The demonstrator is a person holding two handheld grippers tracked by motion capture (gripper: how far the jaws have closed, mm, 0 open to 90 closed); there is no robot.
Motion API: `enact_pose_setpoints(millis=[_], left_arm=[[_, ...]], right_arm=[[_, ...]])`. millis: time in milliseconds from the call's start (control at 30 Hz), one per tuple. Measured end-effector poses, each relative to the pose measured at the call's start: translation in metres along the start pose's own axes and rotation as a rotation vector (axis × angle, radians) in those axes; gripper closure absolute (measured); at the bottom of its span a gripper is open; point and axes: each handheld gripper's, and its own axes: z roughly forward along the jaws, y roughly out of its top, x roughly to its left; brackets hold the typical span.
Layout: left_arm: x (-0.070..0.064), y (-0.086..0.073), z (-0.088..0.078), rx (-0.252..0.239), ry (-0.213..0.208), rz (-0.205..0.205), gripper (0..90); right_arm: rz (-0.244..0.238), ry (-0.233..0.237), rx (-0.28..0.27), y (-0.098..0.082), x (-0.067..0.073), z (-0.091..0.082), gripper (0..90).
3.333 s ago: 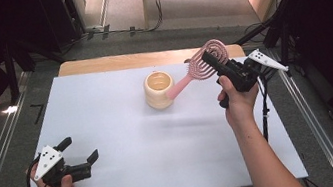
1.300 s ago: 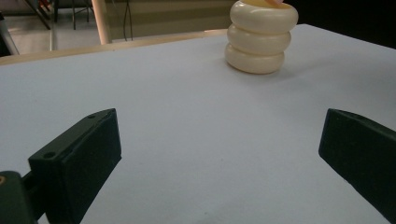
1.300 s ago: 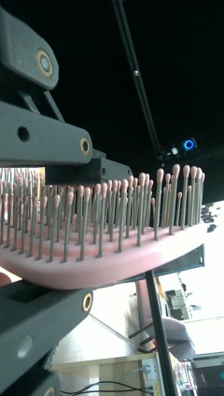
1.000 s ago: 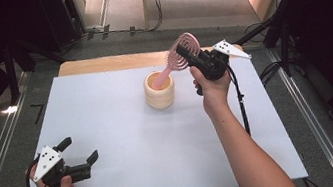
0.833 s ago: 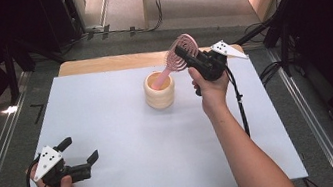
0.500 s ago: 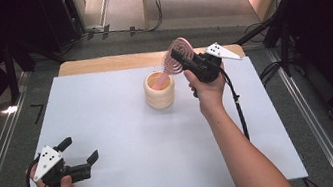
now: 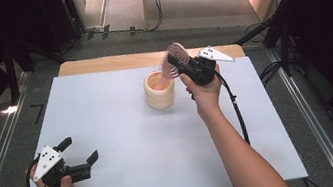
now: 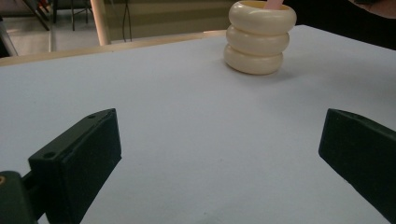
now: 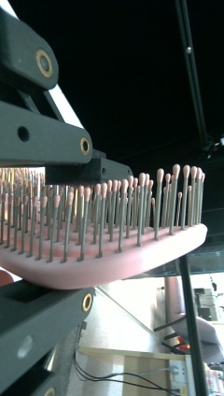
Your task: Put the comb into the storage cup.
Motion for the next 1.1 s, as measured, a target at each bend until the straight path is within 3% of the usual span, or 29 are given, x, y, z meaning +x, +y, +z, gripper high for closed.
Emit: enact_pose_setpoints(millis=[400,800,1100], left_arm=[[0.0,0.0,0.0,0.001,0.002,0.0,0.0],[0.0,0.0,0.0,-0.001,0.0,0.004,0.0],[0.0,0.0,0.0,-0.002,0.0,0.004,0.0]], right_arm=[[0.019,-0.017,0.038,-0.021,-0.005,0.006,62.7],[0.049,-0.002,0.049,-0.022,-0.011,0.004,61.4],[0.102,0.001,0.061,-0.018,-0.017,-0.002,45.7]])
